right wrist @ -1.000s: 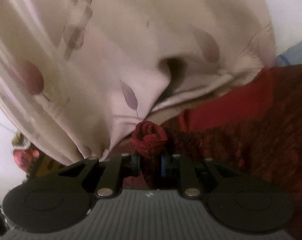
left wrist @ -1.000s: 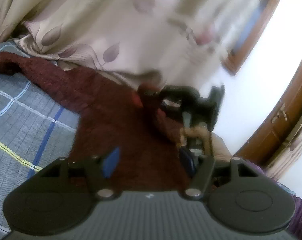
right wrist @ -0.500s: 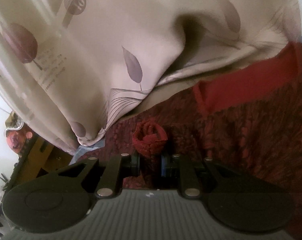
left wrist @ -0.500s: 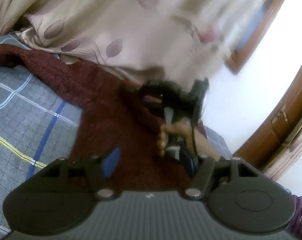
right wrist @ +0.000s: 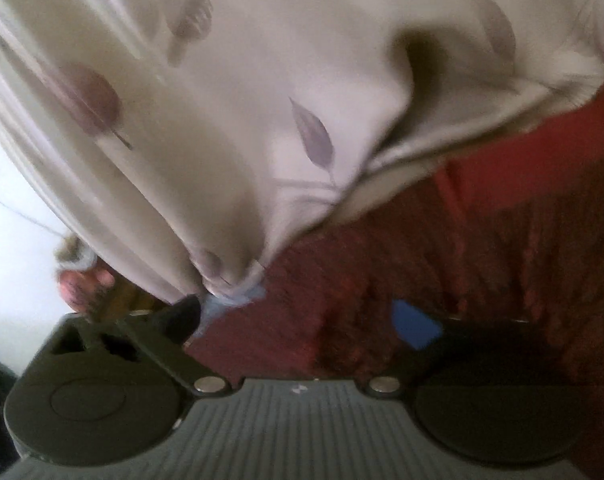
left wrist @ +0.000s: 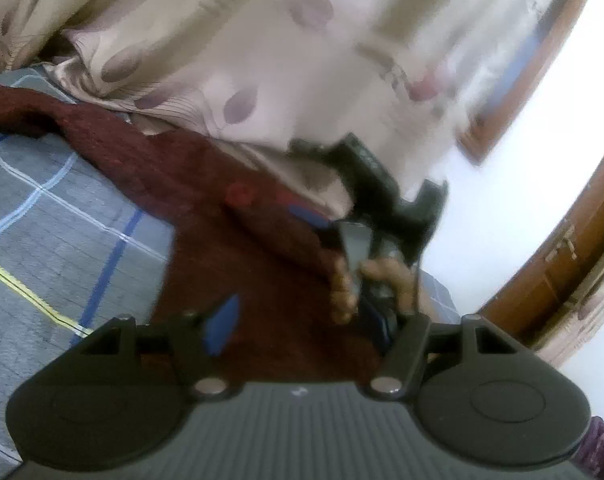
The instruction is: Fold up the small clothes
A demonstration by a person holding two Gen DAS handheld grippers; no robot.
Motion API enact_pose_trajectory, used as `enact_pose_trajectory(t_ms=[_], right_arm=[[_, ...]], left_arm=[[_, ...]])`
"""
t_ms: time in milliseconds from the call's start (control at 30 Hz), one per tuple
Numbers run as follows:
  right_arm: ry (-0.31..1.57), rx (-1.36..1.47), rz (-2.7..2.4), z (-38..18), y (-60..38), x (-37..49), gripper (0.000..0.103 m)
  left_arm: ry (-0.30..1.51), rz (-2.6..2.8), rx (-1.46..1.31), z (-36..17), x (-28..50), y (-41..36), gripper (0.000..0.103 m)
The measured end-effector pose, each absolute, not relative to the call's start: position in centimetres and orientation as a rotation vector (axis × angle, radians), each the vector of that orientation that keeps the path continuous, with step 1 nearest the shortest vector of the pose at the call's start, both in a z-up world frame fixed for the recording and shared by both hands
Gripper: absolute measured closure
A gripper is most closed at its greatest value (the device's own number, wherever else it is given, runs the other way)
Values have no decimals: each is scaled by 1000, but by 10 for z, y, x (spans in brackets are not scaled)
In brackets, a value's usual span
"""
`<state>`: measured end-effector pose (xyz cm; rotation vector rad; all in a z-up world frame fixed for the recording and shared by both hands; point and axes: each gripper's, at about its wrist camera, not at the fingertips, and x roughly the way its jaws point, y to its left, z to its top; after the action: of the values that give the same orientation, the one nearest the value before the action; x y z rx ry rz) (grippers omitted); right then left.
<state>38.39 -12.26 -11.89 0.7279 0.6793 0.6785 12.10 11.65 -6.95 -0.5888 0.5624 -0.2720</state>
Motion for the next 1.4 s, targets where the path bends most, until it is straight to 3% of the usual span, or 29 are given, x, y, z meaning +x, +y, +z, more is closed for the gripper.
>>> enact_pose_trajectory(t_ms=[67, 200, 333, 433, 700, 867, 1233, 1267, 1333, 1400], right_arm=[[697, 702, 675, -115, -121, 386, 1], [762, 552, 677, -119, -99, 389, 16], [873, 489, 665, -139, -81, 398, 18], [840, 516, 680, -129, -89, 391, 19], [718, 590, 826, -98, -137, 306, 18], [725, 625, 814, -103, -159, 268, 11], [758, 642, 804, -107, -167, 235, 5], [753, 647, 808, -106, -168, 234, 5], [743, 654, 812, -102, -168, 231, 4], [736, 656, 815, -99, -169, 227, 4]], left_arm=[[577, -254, -577, -66, 122, 119, 37], [565, -227, -576, -60, 123, 131, 37], [574, -167, -541, -55, 135, 145, 37], [576, -127, -578, -57, 148, 168, 37], [565, -78, -851, -89, 205, 284, 37], [613, 7, -1104, -137, 237, 352, 37], [525, 193, -1172, -168, 262, 415, 39], [525, 206, -1151, -166, 265, 415, 42], [539, 233, -1106, -166, 274, 414, 60], [560, 225, -1125, -175, 280, 416, 89]])
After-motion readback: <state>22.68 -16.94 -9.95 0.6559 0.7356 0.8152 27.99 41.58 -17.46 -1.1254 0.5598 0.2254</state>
